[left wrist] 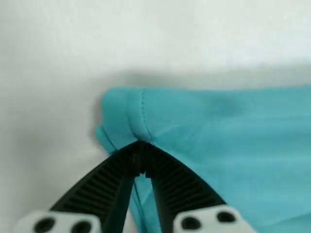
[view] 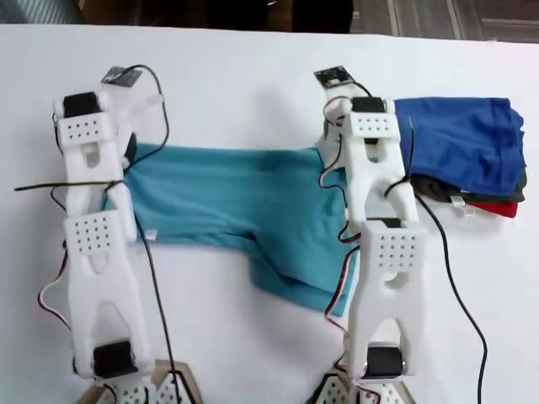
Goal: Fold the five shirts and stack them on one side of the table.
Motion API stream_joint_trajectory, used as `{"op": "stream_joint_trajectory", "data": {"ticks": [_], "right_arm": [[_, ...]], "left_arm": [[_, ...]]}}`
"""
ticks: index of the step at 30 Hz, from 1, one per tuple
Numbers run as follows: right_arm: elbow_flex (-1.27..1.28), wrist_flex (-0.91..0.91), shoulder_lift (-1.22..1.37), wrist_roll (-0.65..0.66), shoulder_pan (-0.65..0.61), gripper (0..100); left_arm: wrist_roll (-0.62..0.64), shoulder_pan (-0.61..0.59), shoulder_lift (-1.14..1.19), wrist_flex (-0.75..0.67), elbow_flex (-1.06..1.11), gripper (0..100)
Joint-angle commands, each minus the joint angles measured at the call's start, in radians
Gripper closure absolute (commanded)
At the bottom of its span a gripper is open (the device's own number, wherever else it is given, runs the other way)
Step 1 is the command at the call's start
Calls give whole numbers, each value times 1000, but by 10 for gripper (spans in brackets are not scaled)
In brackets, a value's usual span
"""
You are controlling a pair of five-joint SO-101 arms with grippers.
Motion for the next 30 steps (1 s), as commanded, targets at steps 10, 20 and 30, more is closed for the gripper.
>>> {"op": "stream_joint_trajectory", "data": {"ticks": [10, 20, 30], "right_arm": [[-52, 130, -197, -5, 19, 979], [28, 186, -403, 0, -24, 978], [755, -137, -823, 0, -110, 978]], "left_arm": [[6, 49, -493, 18, 424, 972], [-26, 63, -971, -178, 1107, 972], [-23, 61, -1416, -483, 1797, 972]]}}
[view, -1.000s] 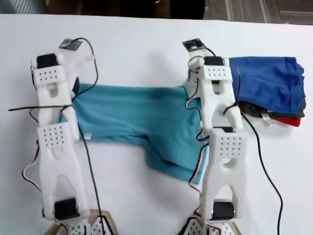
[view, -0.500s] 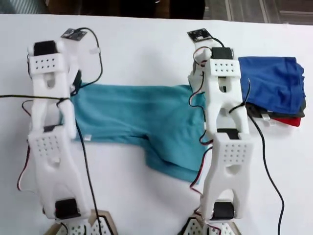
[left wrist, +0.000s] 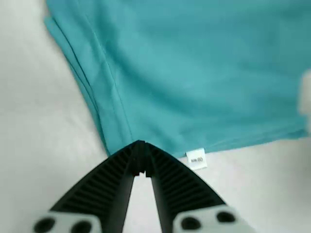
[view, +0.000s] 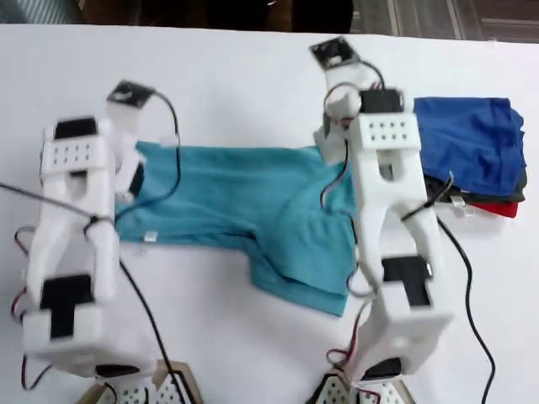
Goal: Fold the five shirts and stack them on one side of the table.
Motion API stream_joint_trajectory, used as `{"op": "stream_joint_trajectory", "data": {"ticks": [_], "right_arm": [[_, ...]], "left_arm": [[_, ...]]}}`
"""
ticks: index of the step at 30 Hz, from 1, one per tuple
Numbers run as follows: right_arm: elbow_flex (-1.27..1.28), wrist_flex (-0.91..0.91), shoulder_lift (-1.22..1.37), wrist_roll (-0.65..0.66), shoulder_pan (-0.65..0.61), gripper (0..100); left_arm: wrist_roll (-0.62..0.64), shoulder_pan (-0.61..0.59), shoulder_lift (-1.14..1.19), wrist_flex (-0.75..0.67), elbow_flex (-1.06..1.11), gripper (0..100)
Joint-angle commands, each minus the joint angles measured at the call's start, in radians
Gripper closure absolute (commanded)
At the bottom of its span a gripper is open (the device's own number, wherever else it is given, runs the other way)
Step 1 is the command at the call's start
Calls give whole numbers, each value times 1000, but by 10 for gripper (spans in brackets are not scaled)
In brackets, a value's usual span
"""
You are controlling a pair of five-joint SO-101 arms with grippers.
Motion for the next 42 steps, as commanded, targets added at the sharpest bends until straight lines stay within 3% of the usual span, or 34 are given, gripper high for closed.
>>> {"op": "stream_joint_trajectory", "data": {"ticks": [1, 11, 19, 28, 34, 42], "right_arm": [[308, -148, -222, -2, -39, 978], [873, -409, -429, 3, -151, 979], [984, -461, -429, 3, -269, 979], [1026, -521, -433, 3, -397, 979], [990, -470, -492, 8, -320, 978], [1005, -312, -576, 230, -226, 978]], "left_arm": [[-3, 5, -175, -72, 179, 972], [-3, -86, -334, -331, 619, 972], [-2, -86, -433, -488, 849, 972], [0, -83, -457, -499, 862, 972], [0, -81, -457, -499, 863, 972], [0, -81, -457, -499, 863, 972]]}}
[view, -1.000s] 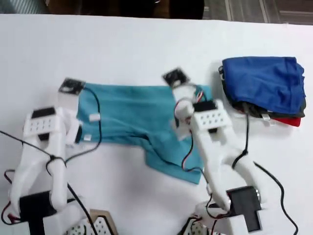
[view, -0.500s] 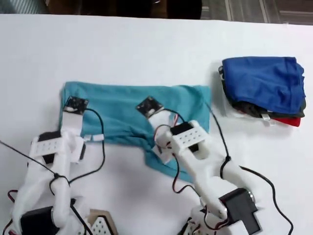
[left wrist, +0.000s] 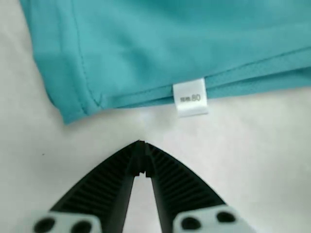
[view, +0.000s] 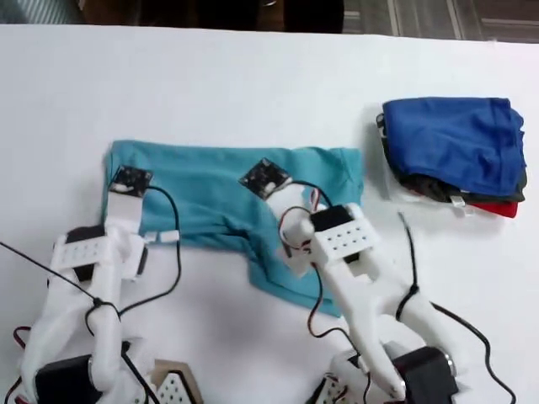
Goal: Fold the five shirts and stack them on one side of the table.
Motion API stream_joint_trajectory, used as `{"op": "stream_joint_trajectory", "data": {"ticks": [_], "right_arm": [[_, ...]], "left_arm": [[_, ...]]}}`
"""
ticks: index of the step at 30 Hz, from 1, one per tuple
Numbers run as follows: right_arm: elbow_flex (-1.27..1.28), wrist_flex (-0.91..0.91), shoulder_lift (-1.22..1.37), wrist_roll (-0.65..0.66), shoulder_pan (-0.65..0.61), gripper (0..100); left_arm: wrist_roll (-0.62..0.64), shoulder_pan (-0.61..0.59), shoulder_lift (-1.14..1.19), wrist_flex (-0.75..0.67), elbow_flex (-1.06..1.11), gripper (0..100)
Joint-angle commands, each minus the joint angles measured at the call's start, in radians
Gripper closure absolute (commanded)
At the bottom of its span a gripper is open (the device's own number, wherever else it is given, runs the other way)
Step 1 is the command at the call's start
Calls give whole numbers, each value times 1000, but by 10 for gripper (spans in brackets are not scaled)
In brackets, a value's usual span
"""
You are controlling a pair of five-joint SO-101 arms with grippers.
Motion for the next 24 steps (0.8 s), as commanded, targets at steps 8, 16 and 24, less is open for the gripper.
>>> {"op": "stream_joint_trajectory", "data": {"ticks": [8, 16, 24], "right_arm": [[193, -145, 16, 75, 93, 978], [190, -145, -15, 199, 252, 979], [189, -39, -147, 215, 277, 979]], "left_arm": [[0, -6, -28, -14, 1, 972], [0, -6, -28, -14, 1, 972], [0, -6, -28, -14, 1, 972]]}}
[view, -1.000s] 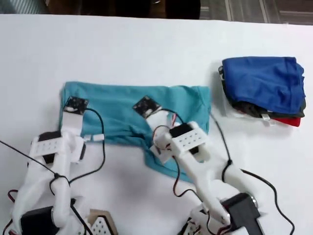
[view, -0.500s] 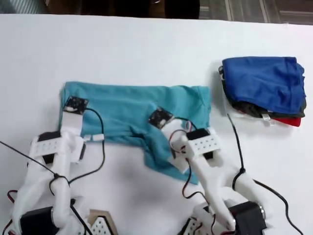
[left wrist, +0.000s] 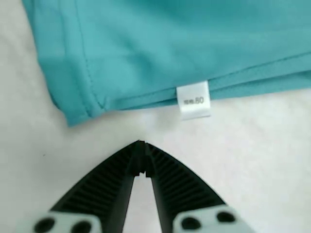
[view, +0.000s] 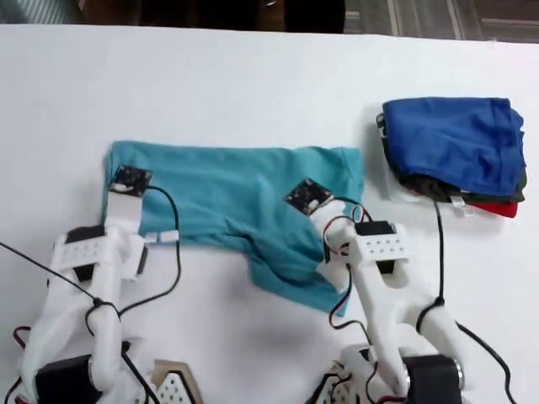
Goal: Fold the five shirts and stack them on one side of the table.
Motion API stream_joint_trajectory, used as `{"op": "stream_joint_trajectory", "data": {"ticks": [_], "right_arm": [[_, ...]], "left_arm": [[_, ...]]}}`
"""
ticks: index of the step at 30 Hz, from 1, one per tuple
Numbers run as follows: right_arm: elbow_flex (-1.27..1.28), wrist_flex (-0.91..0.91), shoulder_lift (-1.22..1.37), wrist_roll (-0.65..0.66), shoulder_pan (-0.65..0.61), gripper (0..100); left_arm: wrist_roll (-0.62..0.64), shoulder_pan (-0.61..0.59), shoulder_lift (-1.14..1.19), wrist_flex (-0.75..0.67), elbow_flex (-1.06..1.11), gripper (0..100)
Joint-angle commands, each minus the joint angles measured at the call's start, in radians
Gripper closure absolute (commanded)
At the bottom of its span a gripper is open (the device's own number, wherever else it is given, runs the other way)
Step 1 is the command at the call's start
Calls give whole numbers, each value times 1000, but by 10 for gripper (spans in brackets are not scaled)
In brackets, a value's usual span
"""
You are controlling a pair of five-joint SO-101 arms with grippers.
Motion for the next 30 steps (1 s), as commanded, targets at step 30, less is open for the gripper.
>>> {"op": "stream_joint_trajectory", "data": {"ticks": [30], "right_arm": [[35, 44, -99, -193, -519, 847]], "left_arm": [[0, -6, -28, -11, 1, 972]]}}
